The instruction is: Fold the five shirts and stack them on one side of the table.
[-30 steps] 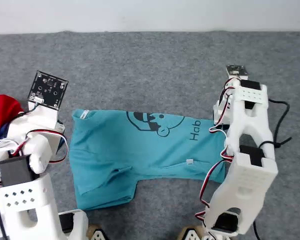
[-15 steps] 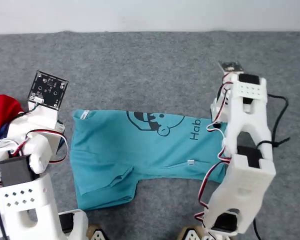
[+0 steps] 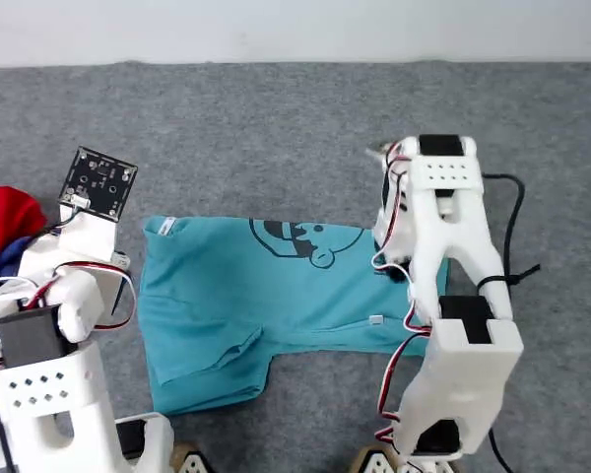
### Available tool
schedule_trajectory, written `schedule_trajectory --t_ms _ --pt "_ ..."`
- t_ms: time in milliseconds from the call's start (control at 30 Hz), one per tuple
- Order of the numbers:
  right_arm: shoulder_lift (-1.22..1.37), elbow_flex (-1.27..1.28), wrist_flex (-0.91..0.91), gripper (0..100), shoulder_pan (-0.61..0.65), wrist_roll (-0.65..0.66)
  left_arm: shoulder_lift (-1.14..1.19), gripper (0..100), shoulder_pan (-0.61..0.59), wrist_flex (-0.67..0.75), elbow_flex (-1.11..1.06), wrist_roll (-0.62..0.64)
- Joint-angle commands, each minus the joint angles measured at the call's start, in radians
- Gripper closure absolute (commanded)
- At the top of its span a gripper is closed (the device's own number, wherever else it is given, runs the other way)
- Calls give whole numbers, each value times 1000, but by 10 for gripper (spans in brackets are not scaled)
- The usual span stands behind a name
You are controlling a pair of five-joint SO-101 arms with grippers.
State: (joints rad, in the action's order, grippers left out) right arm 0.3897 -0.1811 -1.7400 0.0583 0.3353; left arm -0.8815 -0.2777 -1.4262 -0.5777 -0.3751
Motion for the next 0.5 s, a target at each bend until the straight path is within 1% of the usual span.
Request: schedule_trajectory --t_ms 0,133,267,367,467 --pt "-39 124 7 990 10 60 -20 986 -8 0 16 6" --pt "-35 293 74 990 -68 137 -20 986 -6 0 15 6" --pt "-33 416 133 990 -191 259 -20 986 -3 0 15 6" --pt "-38 428 137 990 -278 327 -20 986 -3 0 15 6" --pt "-58 387 97 990 -314 348 -20 986 -2 0 15 6"
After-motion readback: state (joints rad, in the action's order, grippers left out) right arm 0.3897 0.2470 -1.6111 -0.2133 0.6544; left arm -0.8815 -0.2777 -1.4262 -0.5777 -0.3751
